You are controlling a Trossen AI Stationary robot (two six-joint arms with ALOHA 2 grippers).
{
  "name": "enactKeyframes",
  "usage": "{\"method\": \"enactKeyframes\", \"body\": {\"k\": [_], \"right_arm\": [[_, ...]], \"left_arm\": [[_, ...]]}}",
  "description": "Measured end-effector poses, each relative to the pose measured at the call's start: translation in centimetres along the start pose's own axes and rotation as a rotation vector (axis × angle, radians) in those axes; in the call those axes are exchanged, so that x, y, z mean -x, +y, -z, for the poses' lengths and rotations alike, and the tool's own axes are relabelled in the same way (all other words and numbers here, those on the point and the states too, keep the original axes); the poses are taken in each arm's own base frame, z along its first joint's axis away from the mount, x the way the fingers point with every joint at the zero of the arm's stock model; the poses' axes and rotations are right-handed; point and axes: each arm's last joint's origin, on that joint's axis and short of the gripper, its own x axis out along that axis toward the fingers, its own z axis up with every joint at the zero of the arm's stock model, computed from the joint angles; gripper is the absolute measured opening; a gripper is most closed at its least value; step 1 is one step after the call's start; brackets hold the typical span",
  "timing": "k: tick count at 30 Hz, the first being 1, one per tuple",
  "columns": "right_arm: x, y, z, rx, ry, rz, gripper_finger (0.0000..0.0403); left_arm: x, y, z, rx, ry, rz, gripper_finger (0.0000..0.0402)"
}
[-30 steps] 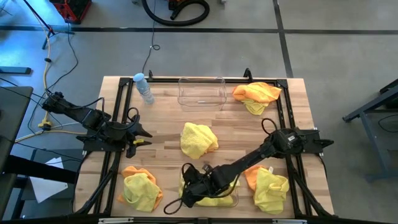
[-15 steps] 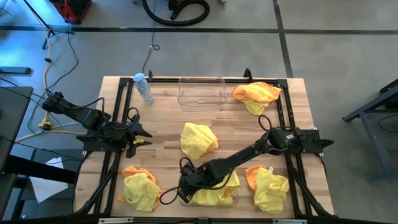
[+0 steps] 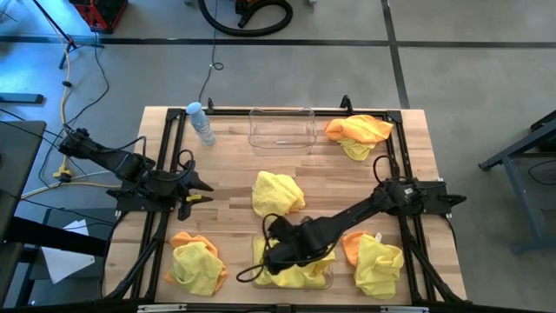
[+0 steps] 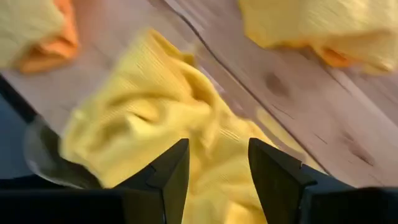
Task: Sort microfiber towel by color & place in baskets
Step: Put the yellow microfiber towel into the bottom transparent bin
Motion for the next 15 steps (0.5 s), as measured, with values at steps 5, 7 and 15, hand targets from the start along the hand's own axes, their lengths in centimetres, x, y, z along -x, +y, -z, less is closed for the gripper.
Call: {"method": "enactKeyframes", "body": {"k": [5,7,15], "right_arm": [[0.6,-0.8,1.6,0.070,-0.011,0.128,0.0157],[0.8,-1.2,2.2,0.101,-0.014,0.185,0.0153],[2.7,-1.7,4.0,0.296,-0.097,0.199,0.0131]], "left_arm": [[-1.7,-0.7,0.2,0.065,0.093,-0.030,0.0135],[-2.5,-1.0,0.1,0.093,0.132,-0.055,0.0135],[-5.1,-3.5,-3.2,0.132,0.184,-0.137,0.0135]]}}
